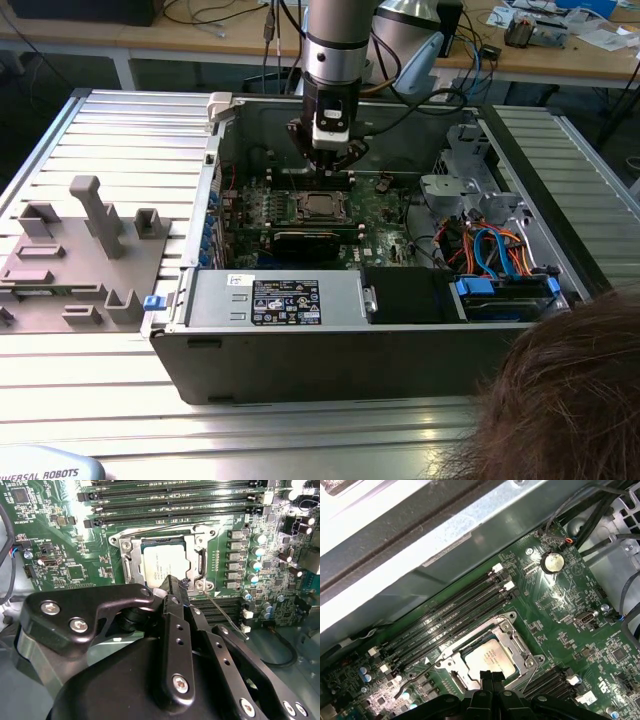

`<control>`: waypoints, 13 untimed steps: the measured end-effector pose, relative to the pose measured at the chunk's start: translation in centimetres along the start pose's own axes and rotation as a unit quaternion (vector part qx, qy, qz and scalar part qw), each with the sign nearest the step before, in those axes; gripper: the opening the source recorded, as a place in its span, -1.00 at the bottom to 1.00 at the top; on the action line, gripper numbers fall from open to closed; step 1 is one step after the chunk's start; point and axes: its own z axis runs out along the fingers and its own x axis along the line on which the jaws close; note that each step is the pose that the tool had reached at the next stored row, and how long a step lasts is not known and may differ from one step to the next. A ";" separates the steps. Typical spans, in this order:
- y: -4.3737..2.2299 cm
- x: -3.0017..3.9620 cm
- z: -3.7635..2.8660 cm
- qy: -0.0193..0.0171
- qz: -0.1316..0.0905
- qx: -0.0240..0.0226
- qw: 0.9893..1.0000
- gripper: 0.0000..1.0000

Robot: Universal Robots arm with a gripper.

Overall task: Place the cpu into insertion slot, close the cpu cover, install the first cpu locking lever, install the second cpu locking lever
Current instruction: 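Install the first cpu locking lever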

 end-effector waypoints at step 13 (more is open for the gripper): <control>0.00 0.00 0.00 0.000 -0.012 0.000 1.000 -0.79</control>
